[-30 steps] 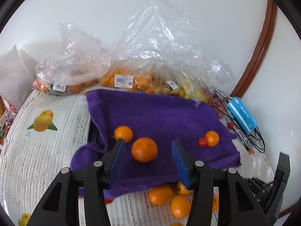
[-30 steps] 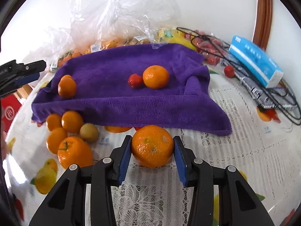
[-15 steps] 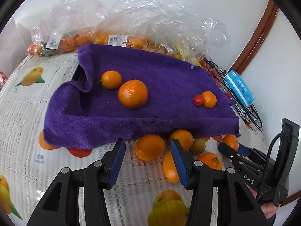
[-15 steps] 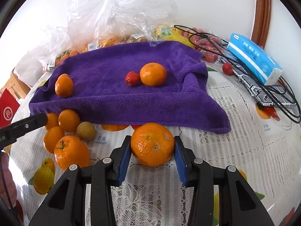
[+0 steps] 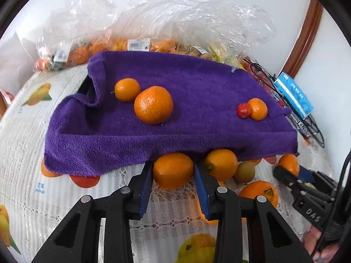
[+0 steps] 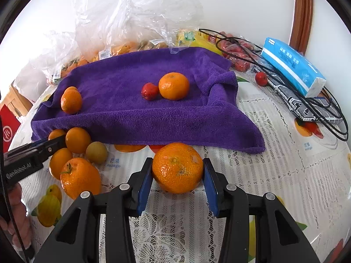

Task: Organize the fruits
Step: 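Grasp an orange beside the towel with the left tool while the right tool lifts its orange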

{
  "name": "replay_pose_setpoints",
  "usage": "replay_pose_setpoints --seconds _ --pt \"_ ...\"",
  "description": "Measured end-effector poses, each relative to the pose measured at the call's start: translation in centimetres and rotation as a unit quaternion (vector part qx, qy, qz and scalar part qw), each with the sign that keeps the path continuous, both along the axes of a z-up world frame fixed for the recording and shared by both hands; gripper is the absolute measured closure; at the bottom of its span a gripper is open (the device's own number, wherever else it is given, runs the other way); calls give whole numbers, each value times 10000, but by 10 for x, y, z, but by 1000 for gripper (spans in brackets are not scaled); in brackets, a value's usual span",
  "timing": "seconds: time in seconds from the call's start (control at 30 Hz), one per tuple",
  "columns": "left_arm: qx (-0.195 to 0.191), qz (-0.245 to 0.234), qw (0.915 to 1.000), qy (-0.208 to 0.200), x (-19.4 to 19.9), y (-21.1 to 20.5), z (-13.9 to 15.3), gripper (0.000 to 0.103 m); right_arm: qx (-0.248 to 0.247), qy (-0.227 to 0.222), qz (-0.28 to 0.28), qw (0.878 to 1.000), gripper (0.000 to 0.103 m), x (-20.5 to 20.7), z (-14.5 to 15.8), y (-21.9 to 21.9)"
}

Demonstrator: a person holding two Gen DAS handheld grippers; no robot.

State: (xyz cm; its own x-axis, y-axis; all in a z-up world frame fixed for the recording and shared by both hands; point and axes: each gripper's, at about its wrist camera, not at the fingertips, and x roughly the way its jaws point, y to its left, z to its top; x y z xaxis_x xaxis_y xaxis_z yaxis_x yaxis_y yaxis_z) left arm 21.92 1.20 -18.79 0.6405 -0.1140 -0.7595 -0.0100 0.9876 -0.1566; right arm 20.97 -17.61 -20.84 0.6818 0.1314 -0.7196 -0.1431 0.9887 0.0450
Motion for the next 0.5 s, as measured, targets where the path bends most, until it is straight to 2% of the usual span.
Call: replay_pose_setpoints --seconds 0.17,0.27,0.37,0.43,0.5 --pt "-174 25 9998 8 2 5 0 68 122 4 -1 9999 59 0 1 -4" --pt "-56 28 10000 5 2 2 0 68 196 8 -5 9998 59 0 1 -6" --pt "-98 30 9999 2 2 3 0 68 253 14 -33 9997 59 0 1 -8" --pt "-155 110 9998 4 0 3 0 69 208 14 -34 9998 59 0 1 -7" --pt "-42 112 9999 3 -2 -1 1 69 88 17 -19 10000 59 0 1 -4"
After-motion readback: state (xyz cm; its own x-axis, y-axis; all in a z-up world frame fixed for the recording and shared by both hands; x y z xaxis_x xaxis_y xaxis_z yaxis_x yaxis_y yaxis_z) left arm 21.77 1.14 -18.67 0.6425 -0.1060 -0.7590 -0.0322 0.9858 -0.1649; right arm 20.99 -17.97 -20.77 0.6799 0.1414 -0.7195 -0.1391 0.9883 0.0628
